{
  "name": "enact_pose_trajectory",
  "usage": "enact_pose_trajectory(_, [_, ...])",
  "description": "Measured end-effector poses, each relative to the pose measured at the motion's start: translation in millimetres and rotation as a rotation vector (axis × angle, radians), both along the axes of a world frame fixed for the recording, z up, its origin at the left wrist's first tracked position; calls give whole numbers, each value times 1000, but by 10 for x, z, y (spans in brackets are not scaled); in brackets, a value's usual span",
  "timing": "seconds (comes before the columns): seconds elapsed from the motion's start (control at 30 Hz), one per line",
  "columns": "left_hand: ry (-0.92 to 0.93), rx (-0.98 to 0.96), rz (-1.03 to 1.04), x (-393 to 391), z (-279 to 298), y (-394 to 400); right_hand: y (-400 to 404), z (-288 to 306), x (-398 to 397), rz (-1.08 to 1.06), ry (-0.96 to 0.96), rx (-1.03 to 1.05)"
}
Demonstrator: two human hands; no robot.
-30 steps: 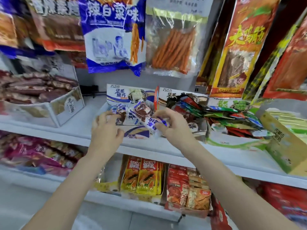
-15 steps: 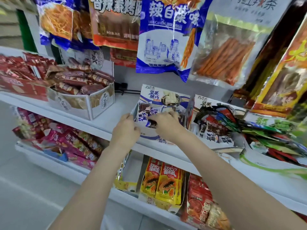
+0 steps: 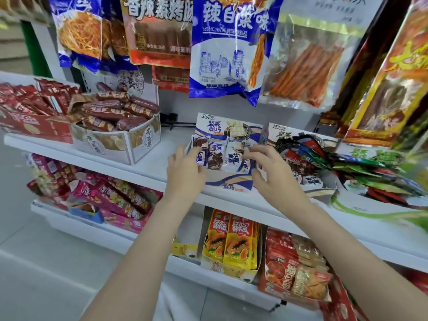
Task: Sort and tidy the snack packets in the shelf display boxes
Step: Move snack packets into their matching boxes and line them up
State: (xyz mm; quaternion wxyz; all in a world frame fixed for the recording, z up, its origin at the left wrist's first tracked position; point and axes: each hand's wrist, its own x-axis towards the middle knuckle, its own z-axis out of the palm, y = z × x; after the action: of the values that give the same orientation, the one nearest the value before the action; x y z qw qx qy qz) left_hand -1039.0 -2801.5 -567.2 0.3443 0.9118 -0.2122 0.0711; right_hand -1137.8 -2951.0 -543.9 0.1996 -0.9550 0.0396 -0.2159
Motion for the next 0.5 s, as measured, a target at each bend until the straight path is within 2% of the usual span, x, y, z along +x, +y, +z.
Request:
enact_pose_trajectory(0.13, [-143, -150, -97, -231, 121, -262, -473, 16, -563, -96, -30, -37])
enact_pose_trajectory(0.3, [-253, -132, -372, -615, 152, -836, -1105, 75, -882, -275, 79, -147])
enact_pose_trajectory(0.4, [-242, 64, -522, -773, 79, -1179, -1357, 221, -747, -310, 154, -276])
enact_pose_trajectory(0.5, [-170, 326, -501, -800, 43, -1378, -1464, 331, -371, -271, 280, -404])
